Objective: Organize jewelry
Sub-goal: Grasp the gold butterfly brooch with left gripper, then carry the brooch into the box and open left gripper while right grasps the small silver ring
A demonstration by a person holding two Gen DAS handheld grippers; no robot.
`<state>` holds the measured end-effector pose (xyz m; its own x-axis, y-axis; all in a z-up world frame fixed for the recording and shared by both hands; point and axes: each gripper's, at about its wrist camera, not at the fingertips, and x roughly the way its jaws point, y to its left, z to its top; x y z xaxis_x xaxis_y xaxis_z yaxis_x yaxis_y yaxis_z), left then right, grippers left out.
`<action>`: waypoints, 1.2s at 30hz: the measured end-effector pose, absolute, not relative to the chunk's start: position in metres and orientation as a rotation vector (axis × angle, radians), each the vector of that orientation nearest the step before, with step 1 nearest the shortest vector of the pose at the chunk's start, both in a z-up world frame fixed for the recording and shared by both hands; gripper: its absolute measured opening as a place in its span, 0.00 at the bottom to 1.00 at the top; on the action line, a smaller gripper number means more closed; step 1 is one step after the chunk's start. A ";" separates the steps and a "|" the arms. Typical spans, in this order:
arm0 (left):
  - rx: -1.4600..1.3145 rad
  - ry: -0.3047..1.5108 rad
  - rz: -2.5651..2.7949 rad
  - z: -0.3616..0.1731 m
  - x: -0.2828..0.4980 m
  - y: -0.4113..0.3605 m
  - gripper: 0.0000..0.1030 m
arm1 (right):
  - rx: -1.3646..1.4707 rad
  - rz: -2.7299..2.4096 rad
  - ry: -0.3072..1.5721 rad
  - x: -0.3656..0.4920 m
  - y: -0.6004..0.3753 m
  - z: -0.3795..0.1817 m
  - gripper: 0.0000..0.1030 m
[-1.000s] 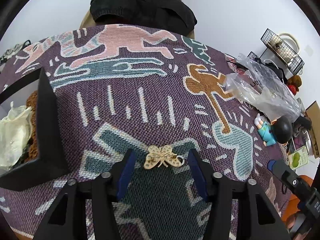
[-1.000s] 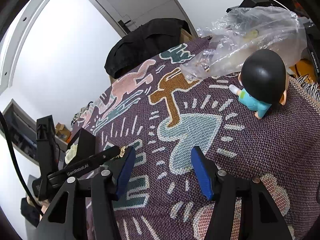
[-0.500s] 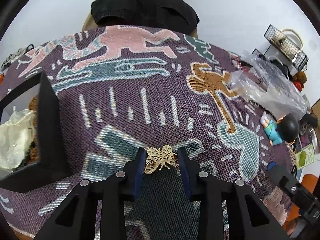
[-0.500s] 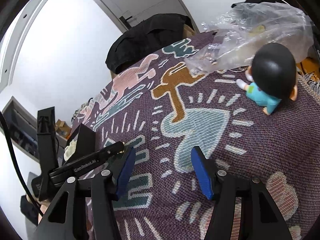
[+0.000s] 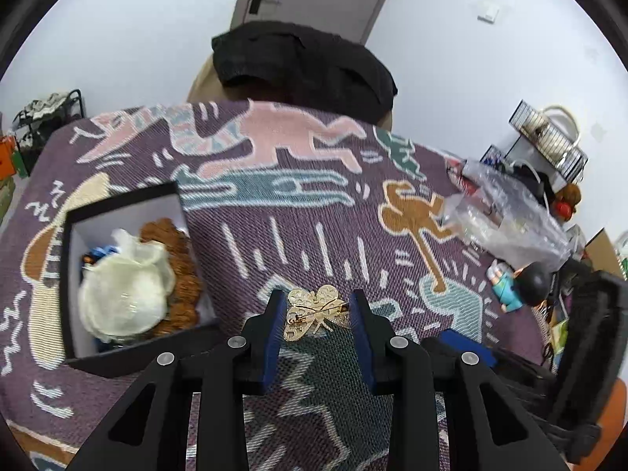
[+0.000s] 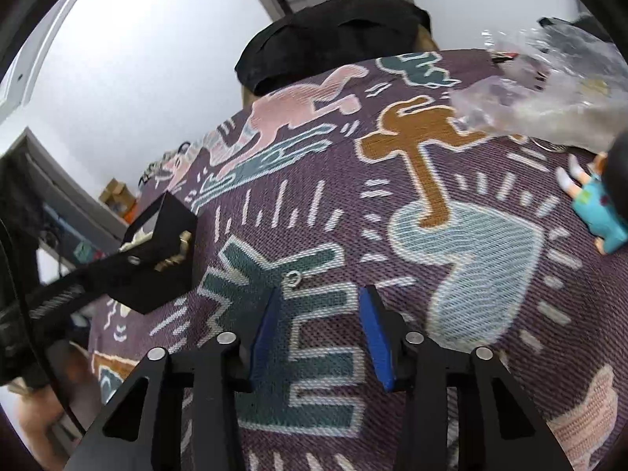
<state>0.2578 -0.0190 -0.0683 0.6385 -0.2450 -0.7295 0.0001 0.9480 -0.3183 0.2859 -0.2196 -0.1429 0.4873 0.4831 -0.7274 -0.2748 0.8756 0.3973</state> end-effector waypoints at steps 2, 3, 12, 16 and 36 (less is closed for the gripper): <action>-0.313 0.852 -0.140 -0.062 0.254 -0.013 0.33 | 0.217 0.472 0.962 0.288 -0.212 -0.142 0.38; -0.317 0.844 -0.139 -0.059 0.252 -0.010 0.33 | 0.203 0.477 0.965 0.290 -0.207 -0.141 0.37; -0.350 0.800 -0.127 -0.044 0.241 0.018 0.33 | 0.063 0.450 1.019 0.303 -0.169 -0.146 0.26; -0.362 0.785 -0.117 -0.040 0.238 0.032 0.33 | -0.012 0.405 1.033 0.308 -0.155 -0.152 0.26; -0.422 0.819 -0.042 -0.055 0.233 0.099 0.34 | -0.075 0.417 0.936 0.302 -0.125 -0.106 0.13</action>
